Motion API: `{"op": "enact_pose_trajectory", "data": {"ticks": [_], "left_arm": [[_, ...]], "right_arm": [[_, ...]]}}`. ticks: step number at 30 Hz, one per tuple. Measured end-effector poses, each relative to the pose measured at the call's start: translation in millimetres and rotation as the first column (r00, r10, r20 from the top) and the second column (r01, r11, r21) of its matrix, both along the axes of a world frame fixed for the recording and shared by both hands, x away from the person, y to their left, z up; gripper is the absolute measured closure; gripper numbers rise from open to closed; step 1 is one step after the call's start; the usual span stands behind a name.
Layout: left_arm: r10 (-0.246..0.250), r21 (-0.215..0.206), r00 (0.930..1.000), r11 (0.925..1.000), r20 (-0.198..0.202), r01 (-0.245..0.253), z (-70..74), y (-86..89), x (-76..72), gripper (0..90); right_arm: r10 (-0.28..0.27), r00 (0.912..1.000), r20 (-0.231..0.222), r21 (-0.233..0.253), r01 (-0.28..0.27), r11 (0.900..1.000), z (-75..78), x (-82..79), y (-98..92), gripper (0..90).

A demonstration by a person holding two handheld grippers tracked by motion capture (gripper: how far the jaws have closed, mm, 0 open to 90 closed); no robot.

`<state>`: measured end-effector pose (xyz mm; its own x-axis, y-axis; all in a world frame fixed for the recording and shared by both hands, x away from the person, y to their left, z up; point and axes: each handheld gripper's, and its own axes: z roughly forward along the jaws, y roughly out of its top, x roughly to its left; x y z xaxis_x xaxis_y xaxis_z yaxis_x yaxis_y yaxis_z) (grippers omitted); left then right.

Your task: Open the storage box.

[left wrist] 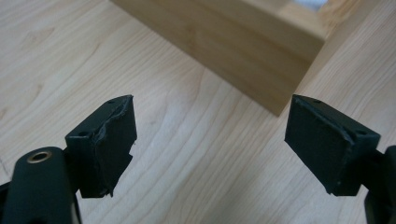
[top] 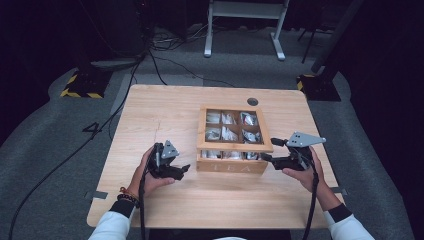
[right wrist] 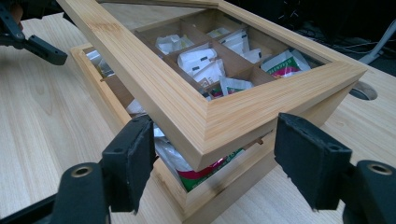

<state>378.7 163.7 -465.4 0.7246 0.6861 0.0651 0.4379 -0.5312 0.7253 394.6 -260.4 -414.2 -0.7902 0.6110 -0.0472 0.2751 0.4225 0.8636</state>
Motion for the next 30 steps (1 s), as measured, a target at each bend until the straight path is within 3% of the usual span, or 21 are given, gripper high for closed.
{"op": "enact_pose_trajectory", "data": {"ticks": [5,7,12,15,17,22,30], "left_arm": [[-0.032,-0.039,0.9987,0.9987,0.040,0.034,14.7,-9.5,4.2,16.3],[-0.059,-0.055,0.9957,0.9965,0.071,0.063,20.9,-13.6,6.0,16.0],[-0.074,-0.057,0.9883,0.9950,0.133,0.083,33.9,-27.4,10.5,16.2],[-0.081,-0.065,0.9857,0.9937,0.147,0.092,41.6,-33.5,14.0,16.7],[-0.091,-0.089,0.9795,0.9901,0.180,0.108,46.6,-36.5,13.5,16.8],[-0.083,-0.102,0.9761,0.9892,0.200,0.105,55.4,-41.2,16.3,18.2],[-0.102,-0.086,0.9667,0.9885,0.235,0.125,62.4,-48.0,20.3,18.7]], "right_arm": [[-0.005,1.0000,0.005,0.002,0.005,1.000,1.8,0.5,1.4,28.8],[-0.008,1.0000,0.005,0.006,0.008,1.000,2.9,0.8,1.8,28.4],[-0.008,1.0000,0.003,0.013,0.008,1.000,5.2,1.6,1.6,28.5],[-0.010,0.9999,0.000,0.014,0.010,1.000,6.8,2.1,1.9,28.4],[-0.014,0.9999,-0.008,0.010,0.014,1.000,8.3,2.5,2.3,28.4],[-0.014,0.9998,-0.011,0.012,0.014,1.000,10.3,3.2,2.4,28.4],[-0.021,0.9997,-0.014,0.035,0.021,0.999,13.8,4.7,1.4,29.0]]}}
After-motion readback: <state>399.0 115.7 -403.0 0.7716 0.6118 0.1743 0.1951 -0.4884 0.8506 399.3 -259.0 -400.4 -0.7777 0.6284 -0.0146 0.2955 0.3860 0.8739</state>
